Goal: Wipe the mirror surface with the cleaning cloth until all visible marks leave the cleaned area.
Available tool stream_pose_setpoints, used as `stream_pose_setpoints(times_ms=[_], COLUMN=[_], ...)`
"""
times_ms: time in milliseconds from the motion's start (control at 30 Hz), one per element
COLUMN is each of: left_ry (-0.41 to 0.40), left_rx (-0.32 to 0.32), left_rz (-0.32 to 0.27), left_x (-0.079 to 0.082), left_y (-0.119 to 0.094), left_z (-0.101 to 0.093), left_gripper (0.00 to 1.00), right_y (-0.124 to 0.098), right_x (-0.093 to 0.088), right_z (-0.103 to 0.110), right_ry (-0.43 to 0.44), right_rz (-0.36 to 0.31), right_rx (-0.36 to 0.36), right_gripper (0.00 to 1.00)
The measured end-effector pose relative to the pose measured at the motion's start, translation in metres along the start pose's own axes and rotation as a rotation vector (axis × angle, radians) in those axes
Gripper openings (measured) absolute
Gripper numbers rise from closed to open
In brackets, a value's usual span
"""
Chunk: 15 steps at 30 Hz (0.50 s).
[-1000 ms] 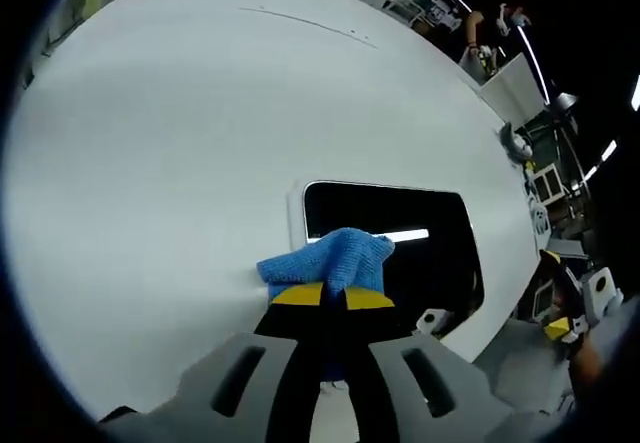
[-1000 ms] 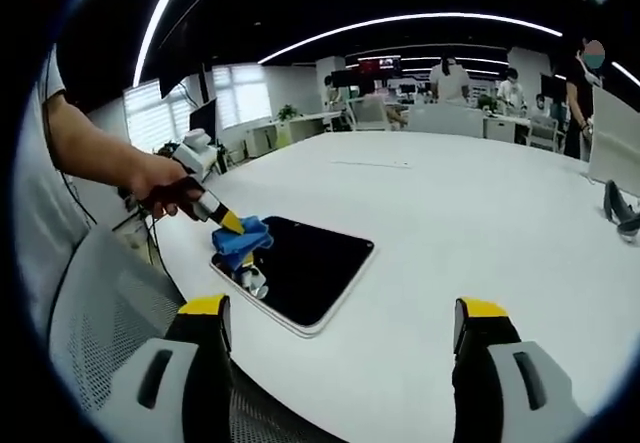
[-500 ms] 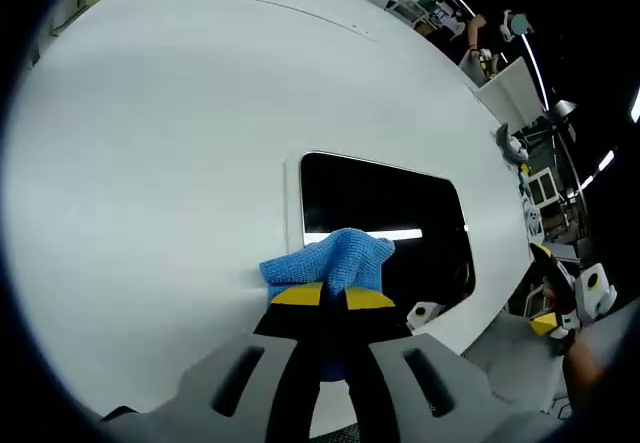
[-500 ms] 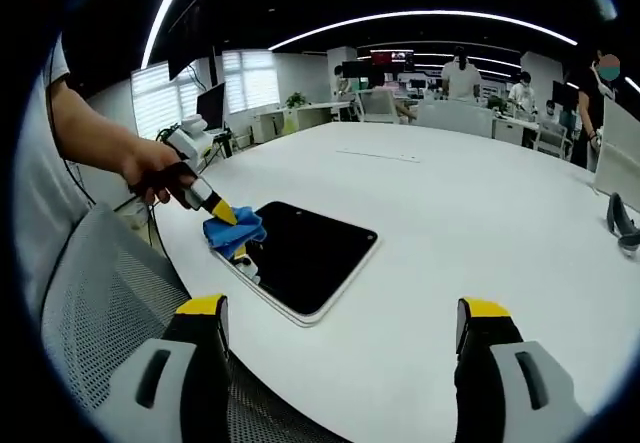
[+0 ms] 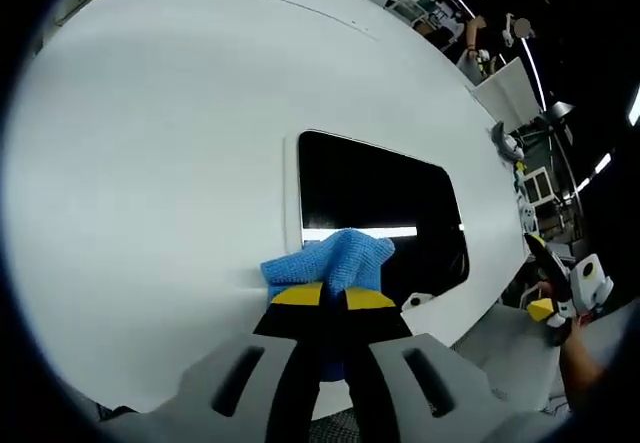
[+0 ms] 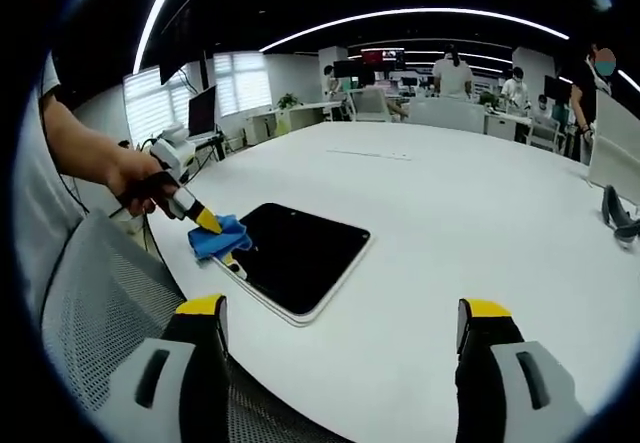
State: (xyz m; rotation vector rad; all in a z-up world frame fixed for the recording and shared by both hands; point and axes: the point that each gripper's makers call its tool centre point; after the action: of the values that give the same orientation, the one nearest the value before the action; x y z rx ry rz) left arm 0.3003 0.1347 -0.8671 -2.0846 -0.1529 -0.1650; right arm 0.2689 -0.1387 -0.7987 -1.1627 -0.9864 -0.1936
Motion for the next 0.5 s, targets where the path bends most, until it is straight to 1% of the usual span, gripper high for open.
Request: stream_pose_setpoints(times_ms=[33, 167, 333, 500], left_ry=[-0.011, -0.006, -0.033, -0.037], left_rx=[-0.005, -0.006, -0.006, -0.014], left_rz=[0.003, 0.006, -0.003, -0.006], left_x=[-0.001, -0.0017, -0.001, -0.0015], left_y=[-0.0005, -0.0008, -0.0006, -0.001], left_z=[0.0002, 0.0, 0.0002, -0.0008], left_gripper=[0.03, 0.03, 0.03, 0.04], right_y=[-0.0005, 0.0, 0.0003, 0.0004], right_x=[0.0008, 0.0004, 0.0004, 0.0005], right_z=[0.0006, 0.0014, 0.0038, 0.0049], right_ry=[0.003, 0.009, 0.008, 0.009], right_rz=[-0.005, -0.005, -0.003, -0.005], right_rx=[0.004, 0.009, 0.019, 0.025], right_gripper=[0.96, 0.96, 0.96, 0.96])
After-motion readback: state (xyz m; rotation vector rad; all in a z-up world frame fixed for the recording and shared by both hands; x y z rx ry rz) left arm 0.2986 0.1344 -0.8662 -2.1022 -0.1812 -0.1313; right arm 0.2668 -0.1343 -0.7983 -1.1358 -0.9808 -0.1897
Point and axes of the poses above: the point that each gripper's makers call its tool centre point, and the gripper's own axes: y roughly forward along the fingers, z roughly to its left, x roughly out of its top, and after that the axes turned 12 degrees about z, right-handed
